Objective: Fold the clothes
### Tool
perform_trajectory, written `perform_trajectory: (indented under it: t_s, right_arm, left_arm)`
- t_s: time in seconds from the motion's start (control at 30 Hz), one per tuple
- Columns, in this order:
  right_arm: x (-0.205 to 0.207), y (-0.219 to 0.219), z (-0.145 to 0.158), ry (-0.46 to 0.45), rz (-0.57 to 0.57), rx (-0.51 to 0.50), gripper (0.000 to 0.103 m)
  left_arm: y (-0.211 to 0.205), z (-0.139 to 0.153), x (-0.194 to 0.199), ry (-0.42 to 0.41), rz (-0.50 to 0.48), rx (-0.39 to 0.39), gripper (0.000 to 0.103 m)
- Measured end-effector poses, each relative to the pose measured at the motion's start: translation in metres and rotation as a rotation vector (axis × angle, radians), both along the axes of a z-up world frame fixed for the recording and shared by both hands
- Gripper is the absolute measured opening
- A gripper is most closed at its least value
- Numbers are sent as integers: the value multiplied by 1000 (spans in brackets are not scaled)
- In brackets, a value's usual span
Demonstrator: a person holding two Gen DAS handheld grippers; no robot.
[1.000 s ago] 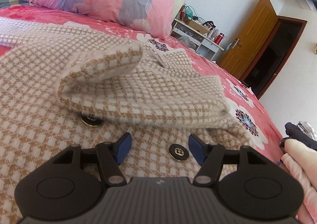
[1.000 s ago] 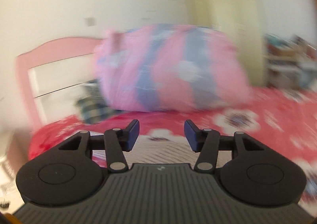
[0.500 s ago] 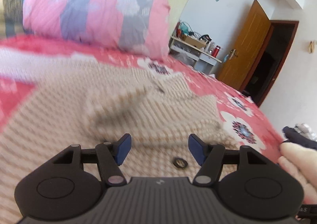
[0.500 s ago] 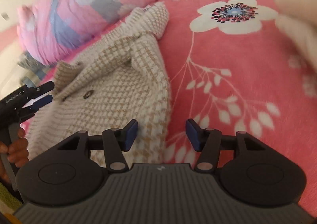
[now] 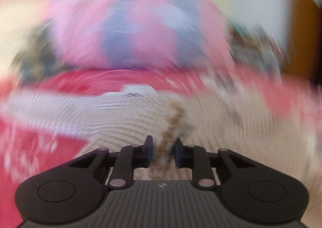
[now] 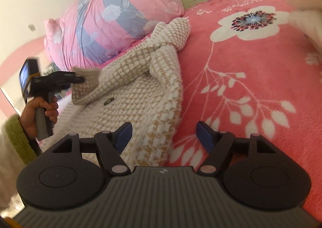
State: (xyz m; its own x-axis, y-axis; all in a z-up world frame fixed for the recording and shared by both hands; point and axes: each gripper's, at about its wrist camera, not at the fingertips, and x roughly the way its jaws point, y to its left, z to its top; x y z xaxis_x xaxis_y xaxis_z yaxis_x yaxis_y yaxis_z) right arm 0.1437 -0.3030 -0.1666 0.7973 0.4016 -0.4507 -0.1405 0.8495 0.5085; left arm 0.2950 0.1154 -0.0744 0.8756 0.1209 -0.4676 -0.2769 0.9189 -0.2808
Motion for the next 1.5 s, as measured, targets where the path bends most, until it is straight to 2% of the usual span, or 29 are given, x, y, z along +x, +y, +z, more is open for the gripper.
perform_trajectory:
  t_s: [0.07, 0.13, 0.2, 0.33, 0.4, 0.47, 0.5, 0.53, 0.6, 0.67, 0.7, 0.77, 0.87, 0.93, 0.97, 1.03, 1.07, 1.1, 1.17, 1.23, 1.33, 1.47, 1.5]
  right_arm:
    - [0, -4, -1, -3, 2, 23, 70]
    - [-1, -5, 0, -4, 6, 27, 70]
    - [-1, -4, 3, 2, 16, 14, 70]
    - [3, -2, 22, -21, 33, -39, 70]
    - [13, 2, 34, -57, 49, -81, 71]
    - [28, 9, 45, -92, 70, -135, 71]
    - [36, 13, 51, -109, 81, -162, 71]
    - [46, 17, 54, -117, 88, -202, 72]
    - [70, 26, 54, -123, 106, -268, 72]
    - [91, 32, 46, -89, 90, -321, 72]
    - [95, 31, 42, -79, 95, -313, 71]
    - [98, 27, 35, -70, 105, -283, 67]
    - [94, 22, 29, -72, 111, -243, 51]
    - [95, 20, 28, -73, 99, -224, 43]
    - [96, 19, 27, -74, 97, -214, 35]
    - [96, 17, 24, -73, 90, -196, 22]
    - [96, 16, 22, -72, 86, -187, 15]
    - [96, 16, 21, -73, 80, -187, 12]
    - [94, 17, 19, -79, 75, -188, 8]
    - [91, 18, 20, -90, 74, -192, 7]
    - [80, 20, 22, -108, 57, -188, 6]
    - [64, 24, 22, -112, 55, -188, 5]
    - [62, 26, 22, -113, 55, -196, 5]
  left_arm:
    - [32, -6, -5, 28, 83, -124, 23]
    - [54, -9, -10, 65, 136, -159, 28]
    - [65, -2, -21, 52, 181, -137, 34]
    - [62, 32, -42, -61, 261, -18, 44]
    - [37, 51, -32, -75, 175, 75, 47]
    - [-7, 66, -10, -38, -7, 182, 53]
    - [-35, 70, 2, -10, -122, 232, 61]
    - [-66, 72, 15, 24, -253, 281, 63]
    - [-128, 71, 41, 79, -443, 356, 66]
    - [-188, 63, 67, 130, -599, 423, 66]
    - [-216, 58, 80, 148, -661, 468, 66]
    - [-266, 44, 104, 180, -738, 583, 66]
    - [-317, 21, 134, 221, -788, 725, 66]
    - [-336, 6, 151, 250, -777, 804, 66]
    - [-343, 0, 157, 262, -768, 839, 65]
    - [-348, -13, 166, 283, -764, 887, 58]
    - [-349, -19, 171, 293, -763, 902, 42]
    - [-349, -23, 175, 309, -765, 898, 23]
    - [-345, -25, 182, 326, -757, 833, 12]
    - [-338, -16, 187, 306, -732, 725, 10]
    - [-306, 12, 199, 235, -694, 387, 9]
    - [-288, 17, 216, 214, -696, 172, 9]
    - [-289, 11, 218, 212, -708, 145, 9]
